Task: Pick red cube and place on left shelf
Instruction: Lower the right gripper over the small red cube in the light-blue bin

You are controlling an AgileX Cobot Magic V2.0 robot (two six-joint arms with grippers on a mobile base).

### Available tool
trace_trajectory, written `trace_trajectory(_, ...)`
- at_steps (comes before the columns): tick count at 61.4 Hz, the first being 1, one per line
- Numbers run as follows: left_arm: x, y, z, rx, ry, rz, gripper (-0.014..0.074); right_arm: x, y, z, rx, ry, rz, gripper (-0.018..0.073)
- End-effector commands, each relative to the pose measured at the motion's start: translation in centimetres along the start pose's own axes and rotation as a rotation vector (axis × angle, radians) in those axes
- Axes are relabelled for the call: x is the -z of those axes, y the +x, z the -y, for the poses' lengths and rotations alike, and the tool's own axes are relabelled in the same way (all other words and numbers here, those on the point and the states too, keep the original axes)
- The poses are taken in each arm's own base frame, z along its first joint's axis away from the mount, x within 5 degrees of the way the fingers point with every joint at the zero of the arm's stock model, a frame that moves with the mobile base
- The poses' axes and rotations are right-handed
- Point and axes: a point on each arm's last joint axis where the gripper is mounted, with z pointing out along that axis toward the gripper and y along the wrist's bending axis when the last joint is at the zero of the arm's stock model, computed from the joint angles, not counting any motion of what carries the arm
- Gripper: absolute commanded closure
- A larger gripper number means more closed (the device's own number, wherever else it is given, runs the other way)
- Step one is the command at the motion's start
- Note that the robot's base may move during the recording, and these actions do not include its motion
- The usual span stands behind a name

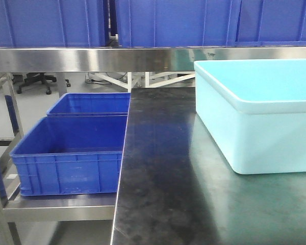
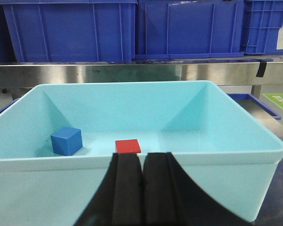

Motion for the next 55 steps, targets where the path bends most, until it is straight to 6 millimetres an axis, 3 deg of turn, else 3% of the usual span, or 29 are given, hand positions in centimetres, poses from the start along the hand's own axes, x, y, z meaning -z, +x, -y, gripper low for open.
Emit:
trace_trajectory(1,0.09,-0.01,0.0,0.0,0.002,0.073,0.0495,0.3,-1.47,-0.07,0.009,-0.003,0.128,0.0537)
trace_trajectory(55,0.09,-0.01,0.0,0.0,0.002,0.073,0.0495,0.31,-1.56,-0.07,0.009,-0.004,0.138,0.0537)
